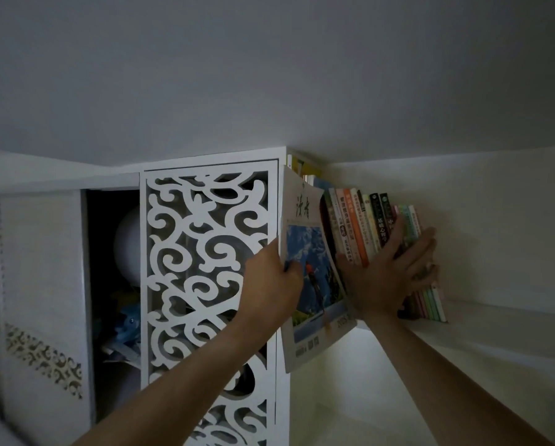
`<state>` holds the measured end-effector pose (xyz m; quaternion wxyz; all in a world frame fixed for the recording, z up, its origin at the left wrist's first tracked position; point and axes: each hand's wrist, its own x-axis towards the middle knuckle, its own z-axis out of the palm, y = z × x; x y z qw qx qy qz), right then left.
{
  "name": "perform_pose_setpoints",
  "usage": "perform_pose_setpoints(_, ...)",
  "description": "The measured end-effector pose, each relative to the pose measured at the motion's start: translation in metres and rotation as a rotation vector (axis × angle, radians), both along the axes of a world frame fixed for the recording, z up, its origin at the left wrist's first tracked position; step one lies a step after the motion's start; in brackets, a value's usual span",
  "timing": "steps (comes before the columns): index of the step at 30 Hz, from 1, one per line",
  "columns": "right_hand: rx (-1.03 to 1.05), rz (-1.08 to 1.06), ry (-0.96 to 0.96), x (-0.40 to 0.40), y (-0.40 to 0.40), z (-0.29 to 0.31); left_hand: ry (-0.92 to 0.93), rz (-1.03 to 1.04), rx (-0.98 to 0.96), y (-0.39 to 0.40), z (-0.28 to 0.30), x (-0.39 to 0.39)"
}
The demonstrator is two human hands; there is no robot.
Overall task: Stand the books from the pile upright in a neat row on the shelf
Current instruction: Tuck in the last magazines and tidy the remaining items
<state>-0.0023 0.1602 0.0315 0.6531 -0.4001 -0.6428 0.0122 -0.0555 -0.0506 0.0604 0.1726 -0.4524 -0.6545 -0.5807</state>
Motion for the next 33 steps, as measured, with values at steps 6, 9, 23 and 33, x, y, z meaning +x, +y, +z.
perform_pose_setpoints(6,-0.010,-0.085,0.086,0.007,0.008,0.006,0.070,0.042,0.053,0.019,0.024,0.012)
perform_pose_setpoints(9,-0.010,-0.107,0.070,0.008,0.011,0.005,0.116,0.056,0.079,0.034,0.044,0.011)
perform_pose_setpoints(23,0.036,-0.192,0.062,0.002,0.017,0.002,0.184,0.038,0.015,0.097,0.014,0.008)
perform_pose_setpoints(33,0.046,-0.204,0.023,0.003,0.019,0.000,-0.013,-0.068,-0.106,0.161,0.017,-0.016)
